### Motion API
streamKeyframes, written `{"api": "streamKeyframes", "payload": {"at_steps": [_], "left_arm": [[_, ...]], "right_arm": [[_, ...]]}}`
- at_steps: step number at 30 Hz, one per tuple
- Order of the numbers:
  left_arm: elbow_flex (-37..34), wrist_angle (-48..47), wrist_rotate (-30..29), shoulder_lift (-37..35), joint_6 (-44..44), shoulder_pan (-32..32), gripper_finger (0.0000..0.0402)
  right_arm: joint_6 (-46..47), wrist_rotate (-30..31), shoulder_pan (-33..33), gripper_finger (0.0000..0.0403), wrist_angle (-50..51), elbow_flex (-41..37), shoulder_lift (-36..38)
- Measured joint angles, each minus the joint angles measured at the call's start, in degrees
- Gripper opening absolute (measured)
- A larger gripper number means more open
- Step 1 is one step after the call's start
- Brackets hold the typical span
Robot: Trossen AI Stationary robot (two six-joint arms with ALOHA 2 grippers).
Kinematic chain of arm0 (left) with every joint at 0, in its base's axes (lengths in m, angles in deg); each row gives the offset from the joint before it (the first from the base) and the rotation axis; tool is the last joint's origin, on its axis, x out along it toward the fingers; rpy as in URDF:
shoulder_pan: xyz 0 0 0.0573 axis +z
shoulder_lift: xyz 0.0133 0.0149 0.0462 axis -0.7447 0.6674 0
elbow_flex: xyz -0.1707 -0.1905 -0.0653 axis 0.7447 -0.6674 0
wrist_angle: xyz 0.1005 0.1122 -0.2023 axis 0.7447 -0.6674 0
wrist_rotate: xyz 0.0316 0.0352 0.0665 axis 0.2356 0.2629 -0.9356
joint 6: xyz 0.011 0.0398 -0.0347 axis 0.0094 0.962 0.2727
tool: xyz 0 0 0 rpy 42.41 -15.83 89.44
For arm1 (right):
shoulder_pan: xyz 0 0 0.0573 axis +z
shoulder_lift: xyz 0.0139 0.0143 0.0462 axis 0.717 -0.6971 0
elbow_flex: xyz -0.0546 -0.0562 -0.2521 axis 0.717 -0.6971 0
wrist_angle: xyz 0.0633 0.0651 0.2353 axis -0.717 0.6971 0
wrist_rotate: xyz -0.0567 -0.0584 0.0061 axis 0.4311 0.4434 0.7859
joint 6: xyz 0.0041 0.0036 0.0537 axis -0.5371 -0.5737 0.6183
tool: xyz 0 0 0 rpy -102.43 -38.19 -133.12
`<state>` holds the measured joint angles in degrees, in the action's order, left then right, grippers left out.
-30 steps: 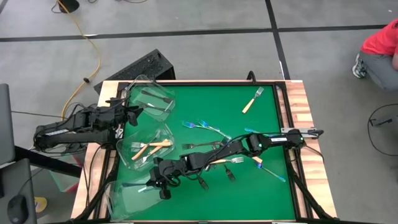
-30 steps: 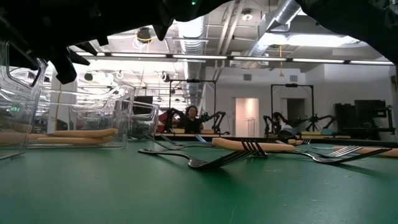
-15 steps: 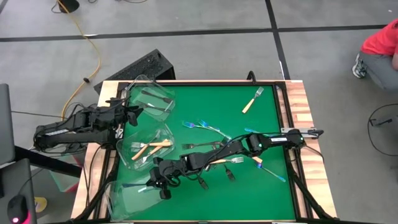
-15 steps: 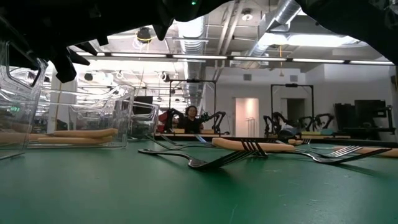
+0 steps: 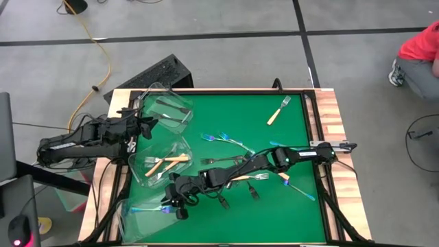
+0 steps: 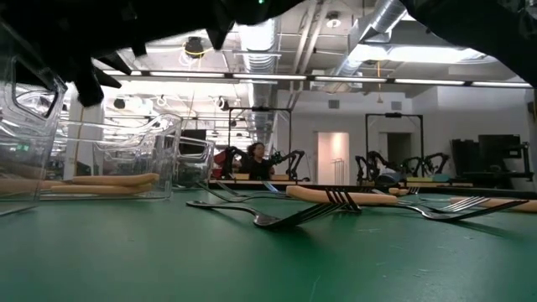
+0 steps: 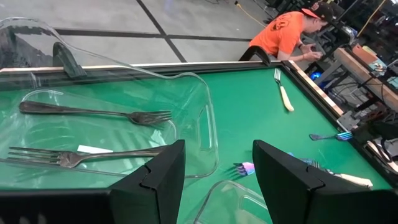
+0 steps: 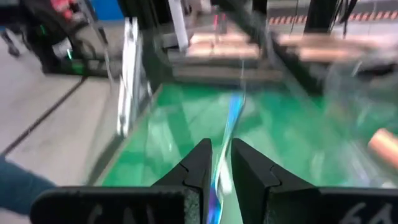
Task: Sort silverware by color (type)
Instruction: Put the blue fork into the bottom transparent bin
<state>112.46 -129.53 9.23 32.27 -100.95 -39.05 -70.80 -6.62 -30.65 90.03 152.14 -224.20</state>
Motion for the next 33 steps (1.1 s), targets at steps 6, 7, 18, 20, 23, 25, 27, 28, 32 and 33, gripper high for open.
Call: {"api": "streamKeyframes", "payload": {"at_steps": [6, 7, 18, 20, 23, 25, 27, 28, 32, 33], "left_arm": [[0.0, 0.0, 0.5, 0.0, -0.1, 0.0, 0.0172], [0.0, 0.0, 0.6, 0.0, -0.1, 0.0, 0.0172], [0.0, 0.0, 2.2, 0.0, -1.5, 0.0, 0.0172], [0.0, 0.0, 2.6, 0.0, -1.5, 0.0, 0.0172], [0.0, 0.0, 3.0, 0.0, -1.5, 0.0, 0.0172], [0.0, 0.0, 3.0, 0.0, -1.5, 0.0, 0.0172], [0.0, 0.0, 3.0, 0.0, -1.7, 0.0, 0.0172], [0.0, 0.0, 3.1, 0.0, -1.8, 0.0, 0.0172], [0.0, 0.0, 3.0, 0.0, -2.1, 0.0, 0.0172], [0.0, 0.0, 3.0, 0.0, -2.1, 0.0, 0.0172]], "right_arm": [[0.1, 0.0, -1.1, 0.0083, 1.3, 0.2, 5.4], [0.1, 0.0, -1.4, 0.0083, 2.8, 0.2, 6.7], [3.0, 4.2, -5.2, 0.0083, 33.3, 0.2, 22.7], [6.3, 7.7, -5.5, 0.0083, 41.2, 0.2, 25.3], [12.6, 12.3, -5.6, 0.0083, 53.6, 0.2, 29.4], [18.1, 14.9, -5.3, 0.0083, 61.5, 0.2, 31.7], [23.8, 18.1, -4.6, 0.0083, 69.3, 0.2, 33.2], [26.3, 19.9, -4.1, 0.0083, 72.9, 0.2, 33.8], [37.8, 27.7, -1.1, 0.0083, 87.0, 0.2, 34.7], [39.8, 28.8, -0.3, 0.0083, 86.7, -0.6, 34.8]]}}
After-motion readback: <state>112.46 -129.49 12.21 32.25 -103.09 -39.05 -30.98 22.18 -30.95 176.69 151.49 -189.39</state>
